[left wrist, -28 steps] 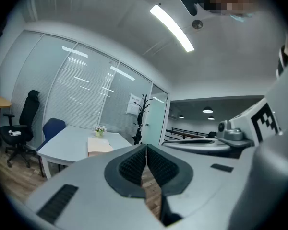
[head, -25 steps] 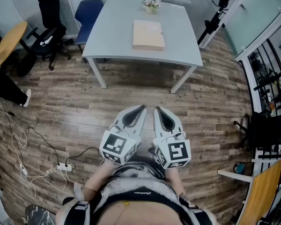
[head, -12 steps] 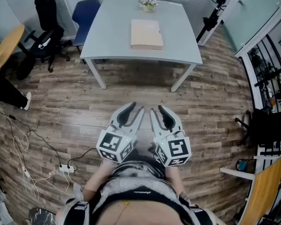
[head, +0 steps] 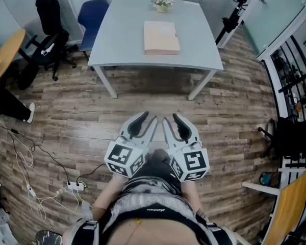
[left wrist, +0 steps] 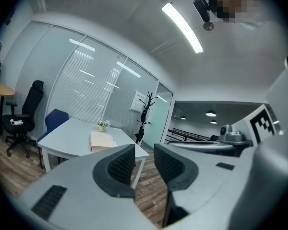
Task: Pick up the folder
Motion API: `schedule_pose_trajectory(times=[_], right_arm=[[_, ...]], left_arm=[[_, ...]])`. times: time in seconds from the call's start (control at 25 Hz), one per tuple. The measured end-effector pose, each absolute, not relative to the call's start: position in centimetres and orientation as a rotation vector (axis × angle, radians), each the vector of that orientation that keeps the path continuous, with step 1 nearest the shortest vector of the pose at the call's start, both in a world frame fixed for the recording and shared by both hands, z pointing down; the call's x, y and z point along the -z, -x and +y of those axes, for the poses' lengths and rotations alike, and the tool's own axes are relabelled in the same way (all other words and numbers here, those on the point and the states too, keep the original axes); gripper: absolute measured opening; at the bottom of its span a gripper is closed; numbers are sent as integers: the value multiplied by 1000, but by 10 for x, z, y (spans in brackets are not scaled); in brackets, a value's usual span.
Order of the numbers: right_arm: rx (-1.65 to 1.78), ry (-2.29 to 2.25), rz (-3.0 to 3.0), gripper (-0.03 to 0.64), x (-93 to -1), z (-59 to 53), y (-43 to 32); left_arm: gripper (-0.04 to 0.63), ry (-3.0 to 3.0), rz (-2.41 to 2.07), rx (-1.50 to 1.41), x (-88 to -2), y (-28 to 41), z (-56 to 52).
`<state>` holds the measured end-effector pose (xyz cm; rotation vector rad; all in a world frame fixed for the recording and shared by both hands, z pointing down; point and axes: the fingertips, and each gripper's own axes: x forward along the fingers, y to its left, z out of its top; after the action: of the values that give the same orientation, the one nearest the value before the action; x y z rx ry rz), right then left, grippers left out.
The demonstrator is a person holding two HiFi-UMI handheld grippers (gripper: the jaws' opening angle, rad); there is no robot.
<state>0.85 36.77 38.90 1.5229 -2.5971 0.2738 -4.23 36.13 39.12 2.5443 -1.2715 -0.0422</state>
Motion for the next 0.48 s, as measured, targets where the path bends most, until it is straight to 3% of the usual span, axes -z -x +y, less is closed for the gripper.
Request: schedule_pose_trajectory(times=[0.48], right_arm=[[-290,-1517,-2609,126,-393,297,-15]], left_arm=[[97,-2547,-1275,27,-394,35,293]])
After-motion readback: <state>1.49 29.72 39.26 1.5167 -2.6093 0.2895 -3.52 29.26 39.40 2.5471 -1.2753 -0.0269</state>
